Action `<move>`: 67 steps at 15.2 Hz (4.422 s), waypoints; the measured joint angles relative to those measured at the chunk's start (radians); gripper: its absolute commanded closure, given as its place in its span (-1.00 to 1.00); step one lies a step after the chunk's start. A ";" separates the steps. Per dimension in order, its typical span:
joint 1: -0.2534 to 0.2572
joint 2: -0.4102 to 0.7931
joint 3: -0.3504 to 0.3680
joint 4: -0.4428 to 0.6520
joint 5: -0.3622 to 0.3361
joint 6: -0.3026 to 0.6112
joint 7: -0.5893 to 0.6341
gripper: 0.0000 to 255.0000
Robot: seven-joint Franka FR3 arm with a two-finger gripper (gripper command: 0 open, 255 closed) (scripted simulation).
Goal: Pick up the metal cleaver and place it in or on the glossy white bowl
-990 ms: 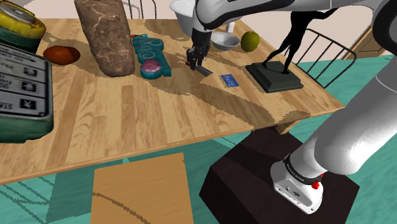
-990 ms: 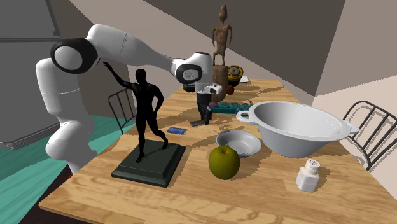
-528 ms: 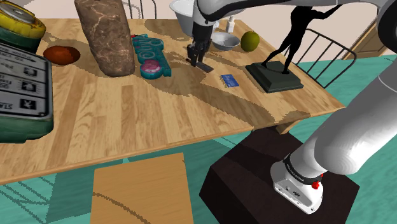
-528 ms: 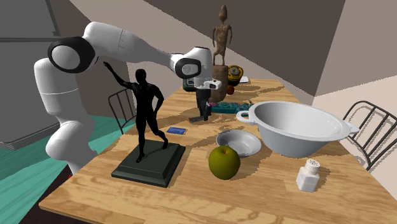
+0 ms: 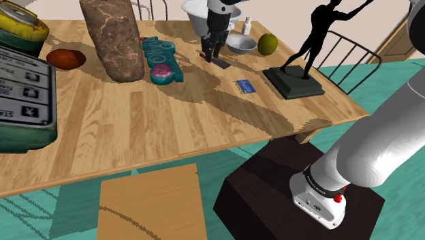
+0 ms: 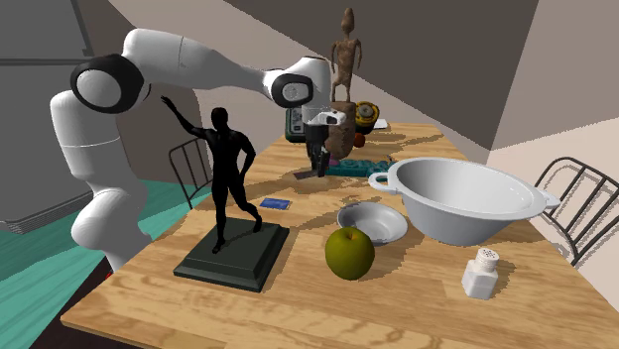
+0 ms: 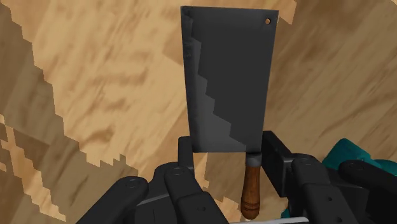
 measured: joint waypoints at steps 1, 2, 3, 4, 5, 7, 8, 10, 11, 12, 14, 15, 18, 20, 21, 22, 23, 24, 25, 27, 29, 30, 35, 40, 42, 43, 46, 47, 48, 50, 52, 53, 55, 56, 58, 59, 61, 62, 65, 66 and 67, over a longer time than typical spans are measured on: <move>-0.001 0.000 -0.001 0.014 0.000 -0.014 -0.001 1.00; -0.001 0.004 -0.001 0.033 0.000 -0.029 0.000 1.00; 0.000 0.003 0.000 0.047 -0.001 -0.043 0.001 1.00; 0.000 0.002 0.000 0.056 -0.001 -0.054 0.002 1.00; -0.001 0.003 -0.001 0.070 -0.001 -0.068 0.000 1.00; -0.001 0.001 -0.001 0.098 -0.001 -0.096 0.001 1.00; -0.001 0.001 -0.001 0.111 -0.001 -0.110 0.000 1.00; -0.006 0.009 -0.006 0.140 0.000 -0.132 -0.009 1.00; -0.016 0.016 -0.015 0.153 0.000 -0.137 -0.027 1.00; -0.025 0.031 -0.023 0.170 0.001 -0.140 -0.044 1.00; -0.047 0.058 -0.043 0.213 0.003 -0.158 -0.086 1.00; -0.059 0.064 -0.053 0.220 0.005 -0.159 -0.108 1.00; -0.094 0.111 -0.080 0.288 0.011 -0.182 -0.171 1.00; -0.119 0.140 -0.098 0.326 0.017 -0.194 -0.213 1.00; -0.132 0.159 -0.107 0.355 0.020 -0.203 -0.234 1.00; -0.146 0.186 -0.116 0.396 0.023 -0.218 -0.256 1.00; -0.158 0.206 -0.123 0.421 0.027 -0.225 -0.275 1.00; -0.172 0.231 -0.130 0.461 0.031 -0.240 -0.295 1.00; -0.185 0.252 -0.137 0.486 0.034 -0.245 -0.314 1.00; -0.218 0.314 -0.151 0.580 0.045 -0.279 -0.357 1.00; -0.248 0.377 -0.161 0.679 0.055 -0.317 -0.391 1.00; -0.265 0.398 -0.165 0.711 0.061 -0.328 -0.411 1.00; -0.275 0.406 -0.170 0.686 0.064 -0.297 -0.429 1.00; -0.269 0.387 -0.168 0.600 0.065 -0.240 -0.434 1.00; -0.268 0.388 -0.168 0.568 0.066 -0.238 -0.437 1.00; -0.267 0.386 -0.168 0.547 0.066 -0.233 -0.437 1.00; -0.266 0.374 -0.171 0.499 0.066 -0.179 -0.441 1.00; -0.265 0.374 -0.171 0.494 0.065 -0.169 -0.441 1.00; -0.265 0.373 -0.171 0.488 0.065 -0.147 -0.441 1.00; -0.264 0.376 -0.171 0.497 0.066 -0.149 -0.440 1.00; -0.265 0.381 -0.172 0.505 0.066 -0.155 -0.440 1.00; -0.263 0.375 -0.172 0.495 0.065 -0.149 -0.438 -1.00; -0.262 0.379 -0.173 0.487 0.064 -0.127 -0.435 -1.00; -0.261 0.379 -0.173 0.483 0.063 -0.122 -0.434 -1.00; -0.261 0.379 -0.173 0.480 0.063 -0.118 -0.433 -1.00; -0.263 0.382 -0.173 0.484 0.064 -0.119 -0.436 -1.00; -0.266 0.392 -0.174 0.538 0.064 -0.162 -0.435 -1.00; -0.268 0.392 -0.175 0.567 0.064 -0.191 -0.436 -1.00; -0.273 0.402 -0.175 0.635 0.065 -0.248 -0.436 -1.00; -0.274 0.403 -0.176 0.639 0.065 -0.252 -0.436 -1.00; -0.274 0.403 -0.176 0.640 0.065 -0.254 -0.436 -1.00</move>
